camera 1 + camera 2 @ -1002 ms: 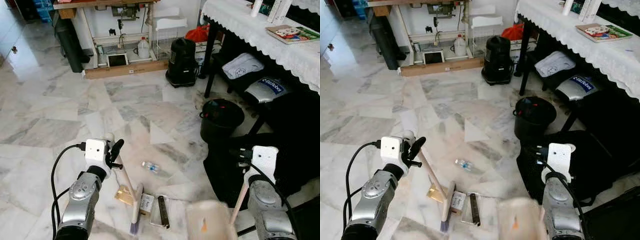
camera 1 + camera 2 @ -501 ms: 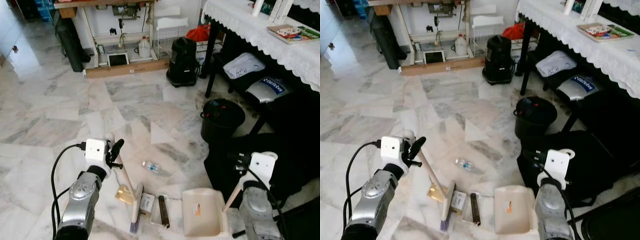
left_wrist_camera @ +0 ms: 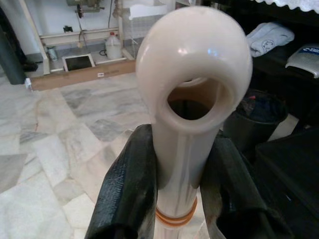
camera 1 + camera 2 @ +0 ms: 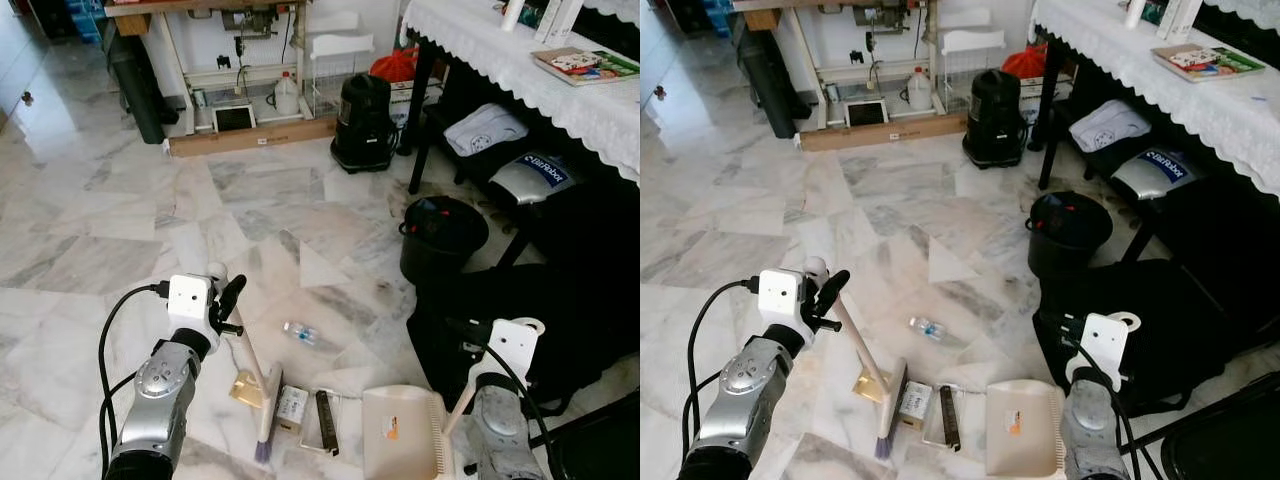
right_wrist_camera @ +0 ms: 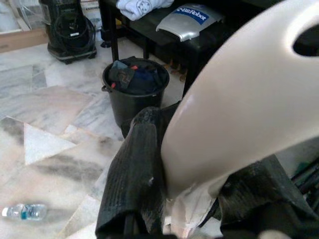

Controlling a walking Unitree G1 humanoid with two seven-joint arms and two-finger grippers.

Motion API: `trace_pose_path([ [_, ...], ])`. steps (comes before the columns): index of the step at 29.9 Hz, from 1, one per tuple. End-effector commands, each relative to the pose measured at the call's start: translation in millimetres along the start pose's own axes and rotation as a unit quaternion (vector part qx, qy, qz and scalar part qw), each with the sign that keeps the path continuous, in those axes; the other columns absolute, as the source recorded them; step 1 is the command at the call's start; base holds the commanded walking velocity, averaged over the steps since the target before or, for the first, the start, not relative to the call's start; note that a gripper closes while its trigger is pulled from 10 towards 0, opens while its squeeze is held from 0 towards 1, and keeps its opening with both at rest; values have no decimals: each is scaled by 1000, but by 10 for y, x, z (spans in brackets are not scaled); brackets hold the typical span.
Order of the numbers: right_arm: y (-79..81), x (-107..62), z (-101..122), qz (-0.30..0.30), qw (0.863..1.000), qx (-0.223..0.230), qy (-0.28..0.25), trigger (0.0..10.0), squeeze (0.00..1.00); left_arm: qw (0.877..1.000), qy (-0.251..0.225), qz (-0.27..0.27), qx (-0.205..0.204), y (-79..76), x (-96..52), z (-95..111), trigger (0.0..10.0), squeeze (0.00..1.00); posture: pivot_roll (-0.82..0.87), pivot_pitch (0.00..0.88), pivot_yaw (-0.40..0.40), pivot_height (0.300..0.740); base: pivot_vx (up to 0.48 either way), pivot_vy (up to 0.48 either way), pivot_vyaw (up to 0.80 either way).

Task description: Sweep floor

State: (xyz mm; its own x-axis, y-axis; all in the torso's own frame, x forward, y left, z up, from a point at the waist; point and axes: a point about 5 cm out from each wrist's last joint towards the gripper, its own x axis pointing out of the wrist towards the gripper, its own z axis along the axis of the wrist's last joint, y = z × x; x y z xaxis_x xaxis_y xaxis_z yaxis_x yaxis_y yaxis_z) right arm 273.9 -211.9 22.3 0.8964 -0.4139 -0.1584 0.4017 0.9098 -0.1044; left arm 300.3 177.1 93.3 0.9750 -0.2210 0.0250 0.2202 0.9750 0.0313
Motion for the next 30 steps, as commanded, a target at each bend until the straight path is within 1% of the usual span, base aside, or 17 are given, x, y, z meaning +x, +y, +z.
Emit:
trace_pose_path([
  [1, 75, -41, -91, 8, 1000, 16, 25, 10000, 0, 1000, -6, -17, -3, -16, 35, 70, 10000, 0, -109, 61, 31, 740, 0, 0, 0],
  [6, 114, -46, -122, 13, 999, 29, 37, 10000, 0, 1000, 1, -27, -6, -32, 43, 59, 10000, 0, -109, 59, 35, 740, 0, 0, 0],
  [13, 118, -23, -121, 11, 999, 34, 37, 10000, 0, 998, 20, -36, -38, -63, 50, 16, 10000, 0, -113, 49, 37, 740, 0, 0, 0],
  [20, 122, 18, -84, 10, 999, 39, 34, 10000, 0, 992, 42, -29, -112, -56, 74, -23, 10000, 0, -114, 45, 33, 740, 0, 0, 0],
  [21, 122, 18, -84, 10, 999, 39, 34, 10000, 0, 992, 42, -29, -112, -56, 74, -23, 10000, 0, -114, 45, 33, 740, 0, 0, 0],
  [24, 124, 29, -76, 10, 999, 40, 33, 10000, 0, 989, 43, -16, -142, -33, 78, -22, 10000, 0, -114, 50, 31, 740, 0, 0, 0],
  [25, 124, 31, -74, 10, 999, 40, 33, 10000, 0, 988, 43, -14, -146, -27, 80, -18, 10000, 0, -114, 53, 30, 740, 0, 0, 0],
  [29, 119, 30, -78, 11, 999, 40, 33, 10000, 0, 992, 44, -12, -118, -5, 72, -6, 10000, 0, -115, 56, 28, 740, 0, 0, 0],
  [30, 119, 30, -78, 11, 999, 40, 33, 10000, 0, 992, 44, -12, -118, -5, 72, -6, 10000, 0, -115, 56, 28, 740, 0, 0, 0],
])
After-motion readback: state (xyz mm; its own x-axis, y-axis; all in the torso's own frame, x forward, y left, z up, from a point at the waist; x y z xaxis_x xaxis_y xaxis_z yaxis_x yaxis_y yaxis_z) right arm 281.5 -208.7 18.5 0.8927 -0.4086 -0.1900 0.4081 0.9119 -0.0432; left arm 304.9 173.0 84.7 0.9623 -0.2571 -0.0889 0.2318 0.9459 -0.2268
